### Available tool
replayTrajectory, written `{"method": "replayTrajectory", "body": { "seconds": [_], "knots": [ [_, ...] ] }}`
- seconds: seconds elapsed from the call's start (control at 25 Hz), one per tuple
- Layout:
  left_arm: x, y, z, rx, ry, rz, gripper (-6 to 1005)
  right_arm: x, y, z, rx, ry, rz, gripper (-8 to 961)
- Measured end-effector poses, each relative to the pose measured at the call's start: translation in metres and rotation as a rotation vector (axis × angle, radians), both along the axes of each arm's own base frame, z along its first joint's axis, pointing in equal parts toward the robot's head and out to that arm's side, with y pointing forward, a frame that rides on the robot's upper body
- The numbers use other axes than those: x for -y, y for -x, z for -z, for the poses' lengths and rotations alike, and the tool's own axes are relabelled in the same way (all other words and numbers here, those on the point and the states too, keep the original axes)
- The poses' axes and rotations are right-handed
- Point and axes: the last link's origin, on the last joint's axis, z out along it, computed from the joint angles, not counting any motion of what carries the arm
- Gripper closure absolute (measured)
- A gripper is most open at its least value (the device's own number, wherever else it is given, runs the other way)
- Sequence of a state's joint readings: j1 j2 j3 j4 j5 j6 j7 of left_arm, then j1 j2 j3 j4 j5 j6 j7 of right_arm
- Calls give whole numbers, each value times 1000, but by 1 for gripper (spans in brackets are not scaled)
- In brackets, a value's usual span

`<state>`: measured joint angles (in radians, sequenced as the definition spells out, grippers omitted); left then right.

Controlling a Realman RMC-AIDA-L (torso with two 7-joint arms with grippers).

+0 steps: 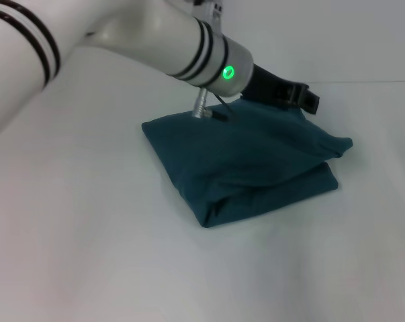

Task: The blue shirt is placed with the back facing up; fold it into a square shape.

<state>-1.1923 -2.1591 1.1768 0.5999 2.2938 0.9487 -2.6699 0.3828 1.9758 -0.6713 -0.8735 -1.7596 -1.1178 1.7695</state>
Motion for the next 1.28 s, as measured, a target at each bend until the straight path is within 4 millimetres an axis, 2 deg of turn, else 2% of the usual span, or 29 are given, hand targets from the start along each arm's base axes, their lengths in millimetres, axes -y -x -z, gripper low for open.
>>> {"method": "replayTrajectory", "body": {
  "seconds": [0.12, 0.28, 0.48, 0.64, 0.8, 0.88, 1.08, 1.2, 1.28],
  "knots": [
    [-5, 7, -19, 23, -27, -1, 622, 0, 2, 2, 20, 24, -11, 934],
    [-7, 44, -54, 63, -59, -49, 436, -1, 16, 4, 53, 60, -75, 924],
    [7, 104, -77, 109, -98, -59, 260, -7, 48, 9, 96, 142, -172, 913],
    [27, 137, -88, 123, -114, 38, 62, -17, 84, 5, 177, 259, -176, 904],
    [45, 168, -96, 130, -137, 89, 62, -36, 118, 14, 303, 403, -95, 895],
    [52, 178, -98, 140, -142, 98, 61, -46, 132, 24, 367, 471, -27, 890],
    [64, 189, -93, 138, -125, 126, 61, -62, 148, 56, 466, 555, 89, 711],
    [67, 189, -89, 132, -109, 140, 62, -66, 148, 72, 456, 564, 116, 464],
    [69, 189, -86, 128, -99, 153, 63, -68, 144, 81, 451, 567, 131, 420]
  ]
}}
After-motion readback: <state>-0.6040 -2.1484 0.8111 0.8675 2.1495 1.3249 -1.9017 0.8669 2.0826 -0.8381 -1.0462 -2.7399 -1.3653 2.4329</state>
